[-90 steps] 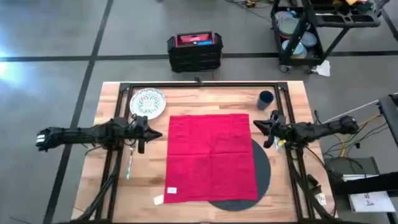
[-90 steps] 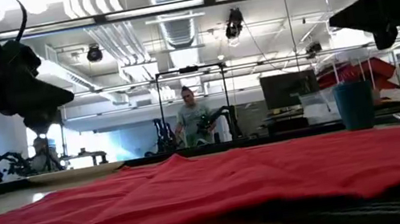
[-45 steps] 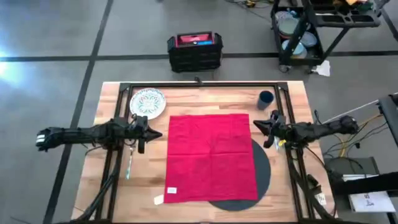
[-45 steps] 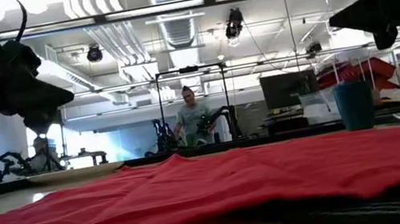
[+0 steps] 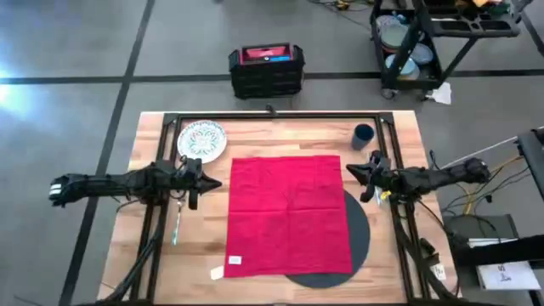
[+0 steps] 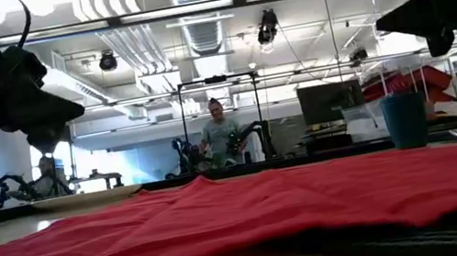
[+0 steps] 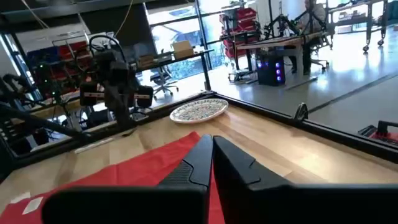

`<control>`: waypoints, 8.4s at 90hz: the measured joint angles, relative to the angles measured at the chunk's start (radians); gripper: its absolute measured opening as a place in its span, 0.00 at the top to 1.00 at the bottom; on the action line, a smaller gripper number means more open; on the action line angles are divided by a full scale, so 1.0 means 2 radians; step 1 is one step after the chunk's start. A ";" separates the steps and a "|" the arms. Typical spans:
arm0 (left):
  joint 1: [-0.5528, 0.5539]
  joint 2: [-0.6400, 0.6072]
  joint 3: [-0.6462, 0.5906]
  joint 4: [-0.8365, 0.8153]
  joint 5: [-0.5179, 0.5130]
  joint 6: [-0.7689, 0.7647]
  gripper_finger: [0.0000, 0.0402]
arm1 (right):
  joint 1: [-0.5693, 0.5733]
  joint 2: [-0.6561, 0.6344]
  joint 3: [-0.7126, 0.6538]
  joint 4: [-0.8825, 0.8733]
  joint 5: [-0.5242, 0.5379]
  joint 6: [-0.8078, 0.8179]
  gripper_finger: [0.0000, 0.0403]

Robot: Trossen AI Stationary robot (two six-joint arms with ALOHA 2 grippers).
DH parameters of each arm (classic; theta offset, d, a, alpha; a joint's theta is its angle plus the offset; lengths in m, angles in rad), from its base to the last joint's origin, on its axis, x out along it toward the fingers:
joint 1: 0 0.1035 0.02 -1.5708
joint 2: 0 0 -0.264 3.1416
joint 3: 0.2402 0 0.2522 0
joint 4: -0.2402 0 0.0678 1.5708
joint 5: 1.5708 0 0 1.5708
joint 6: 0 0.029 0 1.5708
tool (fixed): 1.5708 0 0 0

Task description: Set table place

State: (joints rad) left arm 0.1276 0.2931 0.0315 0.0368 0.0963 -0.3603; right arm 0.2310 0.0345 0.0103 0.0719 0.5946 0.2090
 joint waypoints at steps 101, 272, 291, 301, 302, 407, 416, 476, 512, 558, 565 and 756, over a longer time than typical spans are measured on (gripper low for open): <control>0.000 0.000 0.000 0.000 0.000 0.000 1.00 | 0.000 0.000 0.000 0.000 0.000 0.000 1.00; 0.000 0.003 0.000 0.073 -0.066 -0.140 1.00 | 0.000 0.000 0.000 0.009 0.005 0.253 1.00; 0.000 0.007 0.035 0.049 -0.023 -0.184 1.00 | 0.000 0.000 0.031 0.033 -0.014 0.213 1.00; 0.000 0.027 0.117 -0.045 -0.017 -0.142 1.00 | 0.000 0.015 0.127 -0.069 -0.013 0.197 1.00; 0.000 0.030 0.126 -0.054 -0.017 -0.136 1.00 | 0.000 0.019 0.138 -0.082 -0.013 0.195 1.00; 0.177 0.614 0.837 -0.629 -0.046 0.228 1.00 | -0.276 0.612 0.845 -0.712 -0.205 -0.031 1.00; 0.188 0.625 0.817 -0.598 -0.010 0.235 1.00 | -0.322 0.597 0.772 -0.655 -0.277 -0.050 1.00; 0.225 0.622 0.552 -0.376 0.099 0.085 1.00 | -0.394 0.595 0.448 -0.307 -0.450 -0.055 1.00; 0.225 0.622 0.519 -0.377 0.006 0.092 1.00 | -0.393 0.597 0.439 -0.295 -0.340 -0.025 1.00; 0.260 0.663 0.517 -0.365 0.084 0.084 1.00 | -0.446 0.663 0.425 -0.281 -0.480 0.029 1.00; 0.260 0.677 0.517 -0.375 0.089 0.079 1.00 | -0.446 0.676 0.424 -0.283 -0.486 0.007 1.00; 0.250 0.725 0.508 -0.342 0.121 0.103 1.00 | -0.475 0.701 0.411 -0.379 -0.388 -0.055 0.63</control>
State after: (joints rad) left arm 0.6285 1.7427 1.0481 -0.6471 0.3379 -0.1535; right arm -0.7193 1.4362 0.8318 -0.6863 -0.1819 0.0993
